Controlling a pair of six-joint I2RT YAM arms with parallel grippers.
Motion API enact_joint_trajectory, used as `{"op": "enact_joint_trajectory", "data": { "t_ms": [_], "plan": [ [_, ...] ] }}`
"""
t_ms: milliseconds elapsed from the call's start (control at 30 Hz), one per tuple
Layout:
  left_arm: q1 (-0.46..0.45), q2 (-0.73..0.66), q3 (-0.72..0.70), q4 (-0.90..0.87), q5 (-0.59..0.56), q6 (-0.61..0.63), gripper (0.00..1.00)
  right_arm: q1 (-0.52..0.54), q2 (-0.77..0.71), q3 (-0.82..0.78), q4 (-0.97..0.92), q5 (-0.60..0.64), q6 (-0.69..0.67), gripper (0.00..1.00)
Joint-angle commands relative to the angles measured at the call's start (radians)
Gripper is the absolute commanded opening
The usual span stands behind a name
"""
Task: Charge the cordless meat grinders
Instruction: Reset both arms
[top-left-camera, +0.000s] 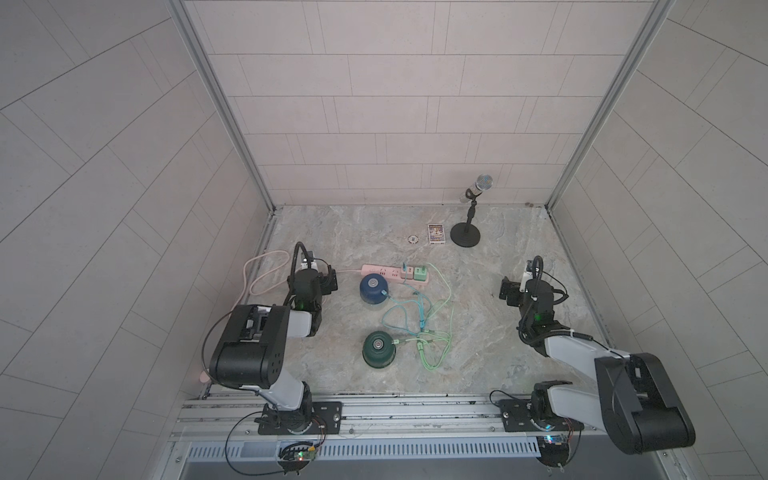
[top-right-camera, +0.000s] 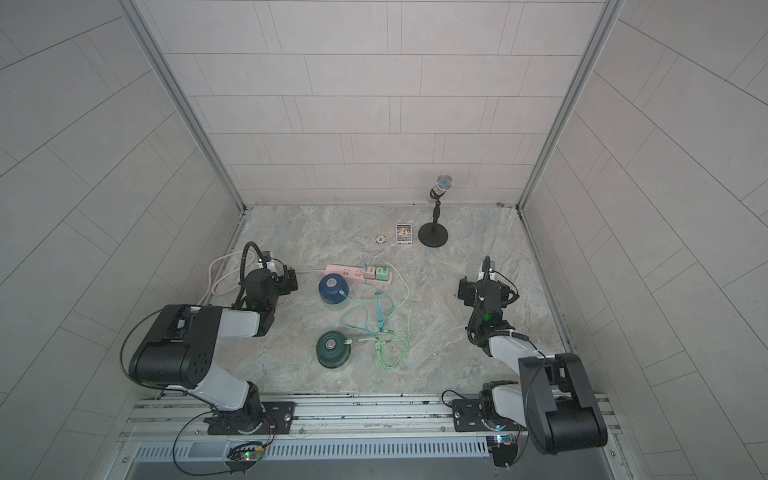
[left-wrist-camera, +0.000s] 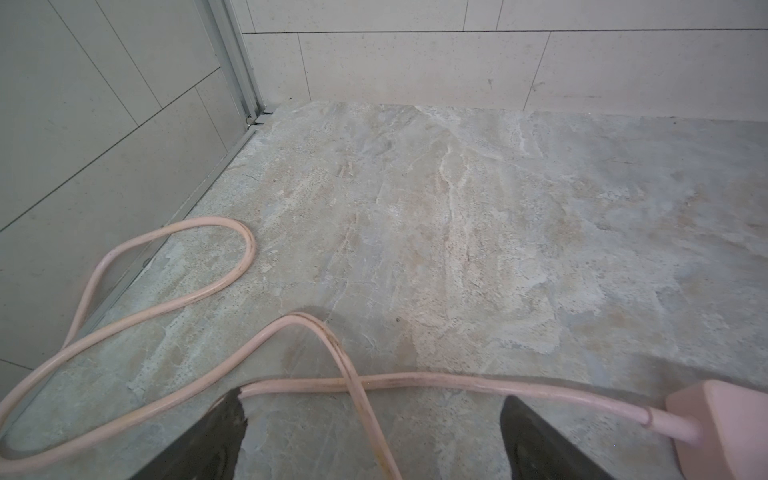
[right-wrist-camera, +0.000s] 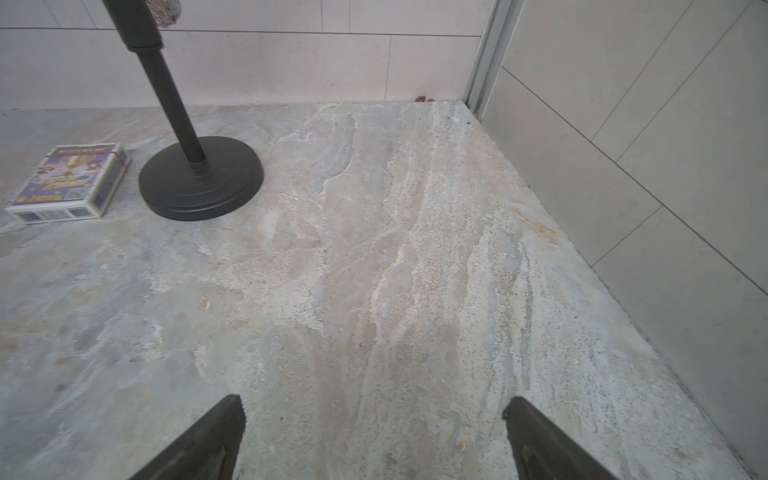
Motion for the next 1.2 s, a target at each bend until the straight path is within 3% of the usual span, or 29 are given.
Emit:
{"op": "enact_joint_trajectory", "data": {
  "t_ms": [0,67,133,167,233,300,400,467,567,633,1167],
  "plan": [
    [0.001,0.012,-0.017,0.083,-0.029,0.033,1.0,-0.016,0.097,-0.003,0.277,-0.056,-0.05,0.99],
    [0.001,-0.007,-0.015,0.047,-0.025,0.031,1.0,-0.016,0.199,0.006,0.323,-0.125,-0.093,0.99],
    [0.002,0.002,-0.018,0.069,-0.013,0.039,1.0,-0.008,0.36,-0.037,0.635,-0.113,-0.103,0.99],
    [0.001,0.009,-0.021,0.088,-0.015,0.041,1.0,-0.001,0.329,-0.022,0.551,-0.075,-0.098,0.99],
    [0.001,0.001,-0.018,0.067,-0.011,0.037,1.0,-0.022,0.267,0.122,0.167,-0.049,-0.051,0.99],
    [0.001,0.003,-0.02,0.074,-0.013,0.039,1.0,-0.022,0.319,0.077,0.356,-0.057,-0.059,0.99],
    [0.002,0.003,-0.02,0.075,-0.013,0.039,1.0,-0.021,0.268,0.109,0.2,-0.075,-0.063,0.99],
    [-0.001,0.006,-0.02,0.079,-0.013,0.039,1.0,-0.021,0.31,0.08,0.331,-0.082,-0.067,0.99],
    [0.002,0.006,-0.019,0.076,-0.013,0.04,1.0,-0.021,0.289,0.097,0.261,-0.08,-0.063,0.99],
    [0.0,0.005,-0.02,0.076,-0.013,0.039,1.0,-0.021,0.302,0.073,0.332,-0.082,-0.067,0.99],
    [0.004,0.002,-0.02,0.071,-0.005,0.036,1.0,-0.021,0.3,0.087,0.298,-0.079,-0.067,0.99]
  ]
}}
